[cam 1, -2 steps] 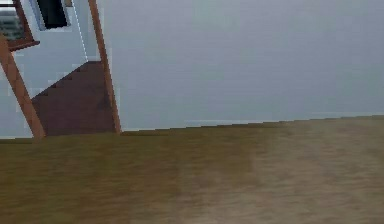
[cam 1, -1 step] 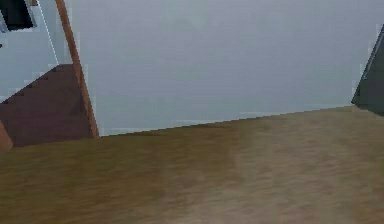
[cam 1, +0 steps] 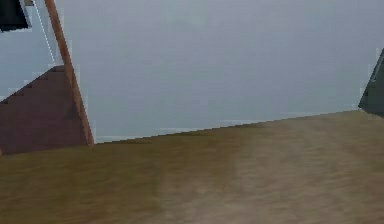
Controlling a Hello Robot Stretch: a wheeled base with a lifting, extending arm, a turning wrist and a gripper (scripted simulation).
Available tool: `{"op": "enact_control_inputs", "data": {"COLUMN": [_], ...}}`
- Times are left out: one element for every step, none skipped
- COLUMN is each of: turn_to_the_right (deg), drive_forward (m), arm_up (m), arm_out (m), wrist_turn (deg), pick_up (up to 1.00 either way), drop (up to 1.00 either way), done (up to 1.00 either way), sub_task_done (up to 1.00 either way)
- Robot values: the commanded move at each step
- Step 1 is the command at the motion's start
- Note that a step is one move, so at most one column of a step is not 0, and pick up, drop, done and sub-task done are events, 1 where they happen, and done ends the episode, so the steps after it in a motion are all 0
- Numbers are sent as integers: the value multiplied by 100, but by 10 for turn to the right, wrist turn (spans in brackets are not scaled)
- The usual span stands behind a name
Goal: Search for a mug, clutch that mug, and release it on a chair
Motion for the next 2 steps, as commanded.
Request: {"op": "enact_control_inputs", "data": {"turn_to_the_right": [-120, 0], "drive_forward": [0, 70], "arm_up": [0, 0], "arm_out": [0, 0], "wrist_turn": [0, 0], "pick_up": [0, 0], "drop": [0, 0], "done": [0, 0], "sub_task_done": [0, 0]}}
